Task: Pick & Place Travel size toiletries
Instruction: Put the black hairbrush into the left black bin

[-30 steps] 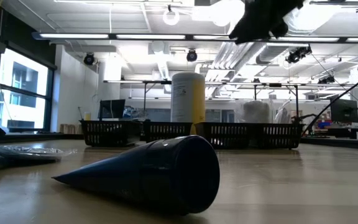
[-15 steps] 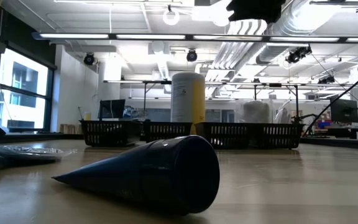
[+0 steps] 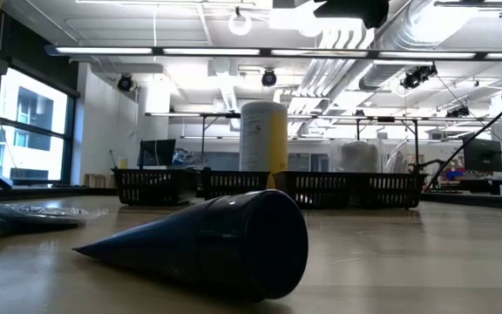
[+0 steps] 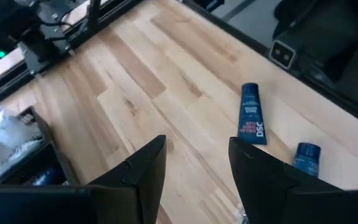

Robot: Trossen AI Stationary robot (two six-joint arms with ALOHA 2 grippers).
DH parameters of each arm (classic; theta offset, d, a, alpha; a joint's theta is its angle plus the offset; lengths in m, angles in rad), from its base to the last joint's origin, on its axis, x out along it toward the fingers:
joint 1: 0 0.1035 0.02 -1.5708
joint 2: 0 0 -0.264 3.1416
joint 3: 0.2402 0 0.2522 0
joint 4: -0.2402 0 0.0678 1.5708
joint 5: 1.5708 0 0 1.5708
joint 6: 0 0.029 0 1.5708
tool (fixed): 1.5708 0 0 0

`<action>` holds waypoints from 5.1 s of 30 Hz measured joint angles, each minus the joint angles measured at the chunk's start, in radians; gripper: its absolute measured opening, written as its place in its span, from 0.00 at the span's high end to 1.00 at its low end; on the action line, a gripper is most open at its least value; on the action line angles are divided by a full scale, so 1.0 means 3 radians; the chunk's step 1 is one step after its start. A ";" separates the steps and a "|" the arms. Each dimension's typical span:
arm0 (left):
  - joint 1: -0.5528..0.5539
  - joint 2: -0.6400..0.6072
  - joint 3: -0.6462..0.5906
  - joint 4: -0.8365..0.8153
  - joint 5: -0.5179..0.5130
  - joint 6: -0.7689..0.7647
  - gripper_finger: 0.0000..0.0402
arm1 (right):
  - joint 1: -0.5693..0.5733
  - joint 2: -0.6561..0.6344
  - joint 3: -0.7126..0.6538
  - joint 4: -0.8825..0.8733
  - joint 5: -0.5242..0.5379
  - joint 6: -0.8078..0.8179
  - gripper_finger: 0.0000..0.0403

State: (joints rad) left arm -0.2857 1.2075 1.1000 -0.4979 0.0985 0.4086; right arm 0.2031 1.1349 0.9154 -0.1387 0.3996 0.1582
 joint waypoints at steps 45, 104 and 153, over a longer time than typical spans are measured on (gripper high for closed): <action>-0.1818 0.1207 0.0004 0.0317 -0.1556 -0.2349 0.58 | 0.0022 0.0438 0.0000 0.0454 -0.0559 -0.0013 0.57; -0.1992 0.1970 0.0001 -0.0518 -0.1935 -0.2128 0.58 | 0.0020 0.0438 0.0001 0.0452 -0.0467 0.0044 0.57; -0.1992 0.2093 0.0091 -0.0622 -0.1958 -0.2138 1.00 | 0.0020 0.0438 0.0003 0.0451 -0.0469 0.0043 0.57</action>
State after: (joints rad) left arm -0.8833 1.8355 1.1272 -0.6845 -0.4889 -0.2329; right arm 0.2092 1.2663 0.9161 -0.0036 0.2588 0.1711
